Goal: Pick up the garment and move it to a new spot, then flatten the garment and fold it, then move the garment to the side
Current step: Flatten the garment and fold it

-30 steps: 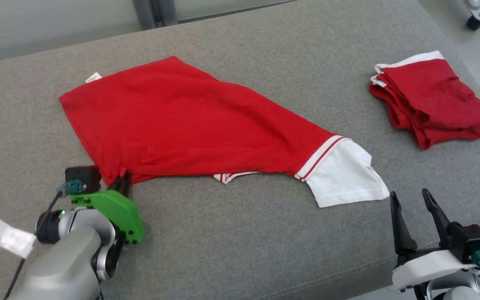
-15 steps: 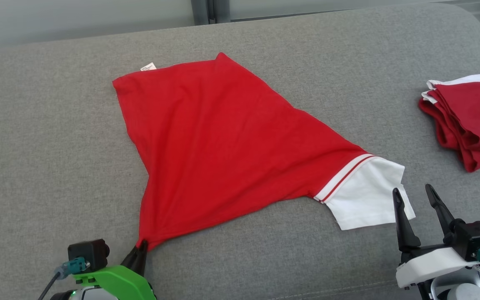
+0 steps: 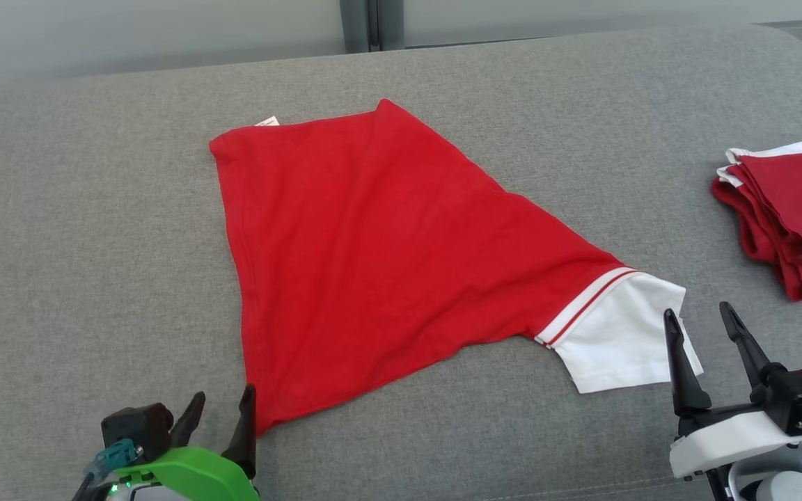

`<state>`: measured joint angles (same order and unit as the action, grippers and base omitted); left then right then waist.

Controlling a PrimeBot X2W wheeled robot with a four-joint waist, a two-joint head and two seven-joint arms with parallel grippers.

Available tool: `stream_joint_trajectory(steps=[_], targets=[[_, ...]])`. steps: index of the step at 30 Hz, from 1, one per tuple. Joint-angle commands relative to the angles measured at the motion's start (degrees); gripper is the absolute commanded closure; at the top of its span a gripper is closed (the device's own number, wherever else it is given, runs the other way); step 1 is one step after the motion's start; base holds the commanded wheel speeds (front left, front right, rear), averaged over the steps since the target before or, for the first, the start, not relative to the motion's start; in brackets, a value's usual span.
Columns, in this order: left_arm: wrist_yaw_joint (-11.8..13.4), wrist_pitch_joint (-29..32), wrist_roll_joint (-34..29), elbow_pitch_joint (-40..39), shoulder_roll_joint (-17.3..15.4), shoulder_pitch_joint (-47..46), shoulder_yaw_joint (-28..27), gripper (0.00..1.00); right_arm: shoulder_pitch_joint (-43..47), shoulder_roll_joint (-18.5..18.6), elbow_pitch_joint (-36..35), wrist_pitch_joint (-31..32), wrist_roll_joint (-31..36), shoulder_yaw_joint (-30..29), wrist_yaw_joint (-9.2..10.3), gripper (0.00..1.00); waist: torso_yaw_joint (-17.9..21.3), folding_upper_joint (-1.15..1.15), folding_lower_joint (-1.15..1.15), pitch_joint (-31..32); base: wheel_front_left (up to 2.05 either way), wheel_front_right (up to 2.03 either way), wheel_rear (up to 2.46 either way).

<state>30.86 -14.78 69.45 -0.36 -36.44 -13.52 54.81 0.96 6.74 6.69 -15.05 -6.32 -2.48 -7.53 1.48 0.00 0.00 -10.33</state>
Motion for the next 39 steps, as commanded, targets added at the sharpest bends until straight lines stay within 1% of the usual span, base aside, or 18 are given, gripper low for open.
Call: stream_joint_trajectory(steps=[1, 5, 11, 17, 19, 22, 26, 31, 36, 39], targets=[[0.14, -0.45, -1.7, 0.17, 0.25, 1.32, -0.93, 0.0, 0.74, 0.39, -0.39, -0.17, 0.46, -0.31, 0.09, 0.0, -0.24, 0.0, 0.0, 0.79, 0.0, 0.0, 0.0], [-0.73, -0.45, -5.97, 0.01, 1.79, 3.45, -6.02, 0.0, 1.35, 0.65, -1.1, -0.17, 0.69, -0.96, 0.09, 0.0, -0.69, 0.0, 0.0, 2.15, 0.0, 0.0, 0.0], [-3.53, -0.47, -14.88, 1.13, 4.91, 6.06, -13.69, 0.0, 0.9, 1.09, -2.13, -0.17, 1.08, -2.17, 0.09, 0.0, -1.48, 0.0, 0.0, 2.89, 0.0, 0.0, 0.0], [-6.49, -0.43, -22.33, 4.06, 7.67, 8.91, -20.26, 0.0, 2.38, 1.27, -2.29, -0.17, 1.54, -2.7, 0.09, 0.0, -2.38, 0.0, 0.0, 5.03, 0.0, 0.0, 0.0], [-7.83, -0.43, -25.03, 4.85, 8.53, 9.89, -21.9, 0.0, 2.74, 1.15, -2.31, -0.17, 1.69, -2.77, 0.09, 0.0, -2.59, 0.0, 0.0, 5.87, 0.0, 0.0, 0.0], [-10.89, -0.43, -30.24, 5.58, 9.31, 10.76, -24.86, 0.0, 3.35, 0.66, -2.63, -0.17, 1.79, -2.96, 0.09, 0.0, -2.76, 0.0, 0.0, 6.51, 0.0, 0.0, 0.0], [-14.91, -0.43, -36.31, 6.85, 11.15, 12.96, -29.36, 0.0, 3.57, 0.49, -2.68, -0.17, 2.07, -2.74, 0.09, 0.0, -2.61, 0.0, 0.0, 7.03, 0.0, 0.0, 0.0], [-21.22, -0.43, -43.34, 9.3, 13.53, 15.62, -35.45, 0.0, 3.93, 0.69, -2.68, -0.17, 2.06, -2.46, 0.09, 0.0, -2.46, 0.0, 0.0, 7.46, 0.0, 0.0, 0.0], [-27.04, -0.43, -47.35, 12.13, 16.54, 17.51, -41.46, 0.0, 4.69, 0.97, -2.37, -0.17, 2.06, -2.34, 0.09, 0.0, -2.17, 0.0, 0.0, 7.57, 0.0, 0.0, 0.0], [-29.71, -0.43, -49.11, 13.04, 18.45, 18.65, -45.21, 0.0, 5.23, 0.82, -1.68, -0.17, 2.1, -3.38, 0.09, 0.0, -1.85, 0.0, 0.0, 8.17, 0.0, 0.0, 0.0]])
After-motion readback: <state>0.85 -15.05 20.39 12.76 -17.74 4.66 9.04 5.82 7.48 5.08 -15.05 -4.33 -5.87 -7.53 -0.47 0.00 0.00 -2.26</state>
